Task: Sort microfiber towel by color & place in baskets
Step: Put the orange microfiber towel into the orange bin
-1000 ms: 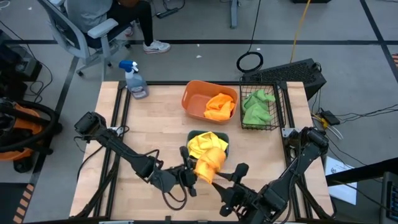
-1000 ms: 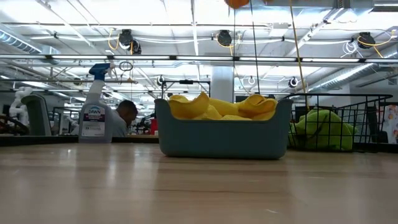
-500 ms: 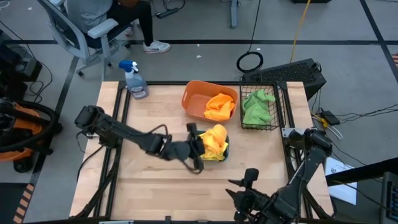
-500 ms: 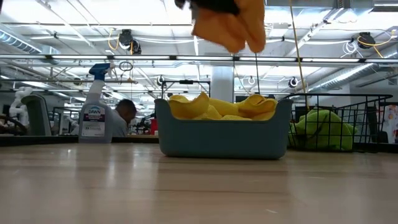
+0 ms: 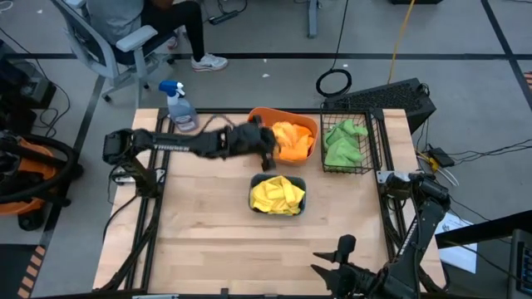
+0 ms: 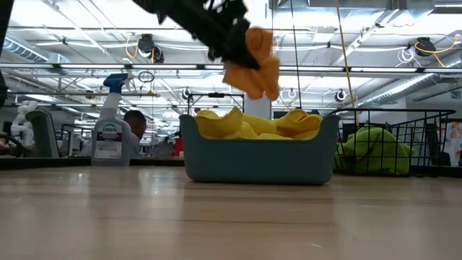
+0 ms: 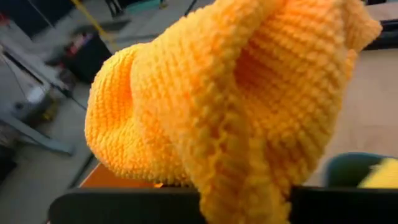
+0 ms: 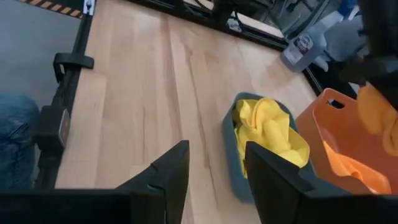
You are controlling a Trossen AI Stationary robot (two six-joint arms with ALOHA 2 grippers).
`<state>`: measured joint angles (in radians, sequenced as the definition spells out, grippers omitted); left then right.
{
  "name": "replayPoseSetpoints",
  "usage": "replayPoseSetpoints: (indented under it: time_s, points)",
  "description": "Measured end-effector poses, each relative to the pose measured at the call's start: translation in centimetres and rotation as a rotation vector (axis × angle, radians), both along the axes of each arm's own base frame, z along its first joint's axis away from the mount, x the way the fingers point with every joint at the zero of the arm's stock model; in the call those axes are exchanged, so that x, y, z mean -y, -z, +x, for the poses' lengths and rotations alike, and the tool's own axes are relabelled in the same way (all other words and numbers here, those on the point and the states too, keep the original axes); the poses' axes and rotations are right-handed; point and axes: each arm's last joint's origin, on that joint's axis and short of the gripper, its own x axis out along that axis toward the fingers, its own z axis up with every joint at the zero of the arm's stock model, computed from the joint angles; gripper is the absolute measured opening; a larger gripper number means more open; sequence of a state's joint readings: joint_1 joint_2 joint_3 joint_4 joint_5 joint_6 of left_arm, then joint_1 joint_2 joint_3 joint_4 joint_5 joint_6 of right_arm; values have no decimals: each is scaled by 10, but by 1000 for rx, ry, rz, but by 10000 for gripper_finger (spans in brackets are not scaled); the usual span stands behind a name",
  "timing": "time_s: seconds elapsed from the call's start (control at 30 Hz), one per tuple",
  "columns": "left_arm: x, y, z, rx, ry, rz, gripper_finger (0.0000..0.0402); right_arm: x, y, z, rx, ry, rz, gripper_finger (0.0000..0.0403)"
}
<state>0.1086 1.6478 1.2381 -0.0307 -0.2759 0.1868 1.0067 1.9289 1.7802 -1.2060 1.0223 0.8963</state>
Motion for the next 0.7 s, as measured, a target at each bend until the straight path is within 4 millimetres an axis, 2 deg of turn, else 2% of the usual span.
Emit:
replayPoseSetpoints:
  time_s: [0.13,0.27,0.53,0.7]
  points:
    - [-44,9,-8,-32,-79,-109,15,-1,-1,-2,21,-4,-17,148]
    - [-71,12,-17,-41,-161,-145,16,-1,-1,-2,19,-9,-26,148]
    - [-93,25,-19,-43,-260,-201,22,-1,-1,-2,20,-9,-31,148]
    - [-101,41,-16,-69,-319,-223,73,-1,-1,-2,21,-9,-31,148]
